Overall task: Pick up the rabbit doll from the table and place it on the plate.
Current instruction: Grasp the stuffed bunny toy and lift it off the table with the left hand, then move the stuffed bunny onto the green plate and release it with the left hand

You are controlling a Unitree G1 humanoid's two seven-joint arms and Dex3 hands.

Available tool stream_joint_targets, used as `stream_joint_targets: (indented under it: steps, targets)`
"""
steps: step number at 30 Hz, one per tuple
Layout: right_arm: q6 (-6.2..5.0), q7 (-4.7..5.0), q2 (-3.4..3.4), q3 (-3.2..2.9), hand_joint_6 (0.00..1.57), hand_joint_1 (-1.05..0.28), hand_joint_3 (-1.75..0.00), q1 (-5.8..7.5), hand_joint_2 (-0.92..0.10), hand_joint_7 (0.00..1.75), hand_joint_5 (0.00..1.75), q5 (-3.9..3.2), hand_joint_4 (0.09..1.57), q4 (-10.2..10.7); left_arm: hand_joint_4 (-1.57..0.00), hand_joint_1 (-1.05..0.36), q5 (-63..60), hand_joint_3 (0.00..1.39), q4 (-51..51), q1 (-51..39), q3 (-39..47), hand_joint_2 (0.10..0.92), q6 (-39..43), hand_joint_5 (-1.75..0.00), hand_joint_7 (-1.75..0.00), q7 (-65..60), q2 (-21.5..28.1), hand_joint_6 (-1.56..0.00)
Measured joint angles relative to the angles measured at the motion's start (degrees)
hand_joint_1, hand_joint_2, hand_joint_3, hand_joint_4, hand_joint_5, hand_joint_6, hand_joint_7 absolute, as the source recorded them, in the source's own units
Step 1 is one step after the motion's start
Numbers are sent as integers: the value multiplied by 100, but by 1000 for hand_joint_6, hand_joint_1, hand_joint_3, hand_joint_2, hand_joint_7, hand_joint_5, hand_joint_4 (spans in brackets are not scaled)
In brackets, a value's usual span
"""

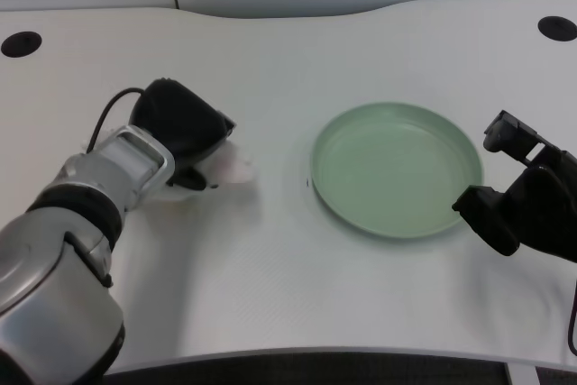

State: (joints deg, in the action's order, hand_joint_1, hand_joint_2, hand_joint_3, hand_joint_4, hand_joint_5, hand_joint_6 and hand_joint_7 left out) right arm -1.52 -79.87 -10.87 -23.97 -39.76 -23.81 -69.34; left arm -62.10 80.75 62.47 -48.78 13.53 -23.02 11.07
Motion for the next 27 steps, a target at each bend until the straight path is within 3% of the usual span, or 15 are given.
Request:
stream_joint_targets:
  steps: [5, 6, 8, 10, 14, 17, 20, 24, 27]
  targets:
    - [-45, 2, 0, 0, 812, -665, -71, 2, -921, 1746, 1746, 0, 1038, 0, -723, -568, 176, 450, -1, 179, 135, 921, 63, -1746, -1574, 1, 43, -581]
    - [-45, 5, 0, 0, 799, -663, -66, 2, -920, 1746, 1746, 0, 1037, 0, -720, -551, 190, 459, 0, 179, 150, 921, 95, -1711, -1472, 5, 43, -602]
    - [-43, 14, -3, 2, 808, -648, -56, 2, -916, 1746, 1746, 1, 1041, 0, -764, -556, 261, 443, 11, 248, 240, 921, 238, -1727, -1432, 6, 34, -642]
    - [-41, 15, -3, 13, 818, -639, -52, 2, -918, 1746, 1746, 5, 1047, 0, -821, -564, 463, 419, 11, 567, 447, 921, 522, -1741, -1573, -48, -27, -626]
    - [-40, 14, 43, 21, 824, -631, -46, 2, -920, 1746, 1746, 5, 1051, 0, -823, -602, 646, 458, -152, 1397, 629, 921, 870, -1746, -1600, -441, -346, -612]
    - [-41, 16, 53, 21, 812, -628, -51, 2, -921, 1746, 1746, 5, 1041, 0, -868, -607, 649, 416, -203, 1568, 600, 921, 1025, -1612, -1378, -480, -607, -721]
    - [-41, 62, 50, 23, 785, -626, -57, 3, -921, 1746, 1746, 6, 1032, 0, -870, -635, 602, 485, -191, 1565, 474, 921, 1222, -1577, -1277, -509, -872, -757]
    - [-5, 82, 74, 44, 808, -627, -46, 2, -919, 1746, 1746, 7, 1047, 3, -832, -650, 554, 502, -191, 1562, 350, 921, 1405, -1731, -1460, -751, -1199, -737]
    - [57, 1, 112, 74, 857, -634, -28, 1, -910, 1746, 1746, 8, 1060, 4, -859, -677, 578, 541, -192, 1526, 348, 921, 1474, -1617, -1330, -768, -1417, -774]
